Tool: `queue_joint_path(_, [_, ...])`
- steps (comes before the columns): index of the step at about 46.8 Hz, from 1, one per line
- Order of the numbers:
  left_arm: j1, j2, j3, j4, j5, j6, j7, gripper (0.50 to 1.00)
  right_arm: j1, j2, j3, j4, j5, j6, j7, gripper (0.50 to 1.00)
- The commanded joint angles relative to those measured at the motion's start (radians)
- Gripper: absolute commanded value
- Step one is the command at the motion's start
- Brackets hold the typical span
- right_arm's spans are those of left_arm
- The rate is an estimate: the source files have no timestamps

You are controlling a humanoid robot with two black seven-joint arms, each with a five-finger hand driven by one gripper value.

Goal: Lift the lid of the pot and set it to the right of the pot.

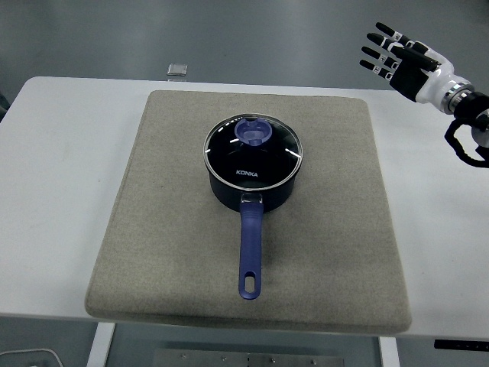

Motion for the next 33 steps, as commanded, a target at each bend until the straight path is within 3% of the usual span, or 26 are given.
queue_joint_path(1, [0.000,0.000,0.000,0.000,0.000,0.000,0.000,1.000,0.001,0.000,0.000,0.000,0.000,0.000,0.000,0.897])
queue_joint_path(33, [-0.006,0.000,0.002,0.000,0.000,0.000,-0.001,1.000,0.001,0.002,-0.002,0.000,-0.020,0.003,0.006,0.897])
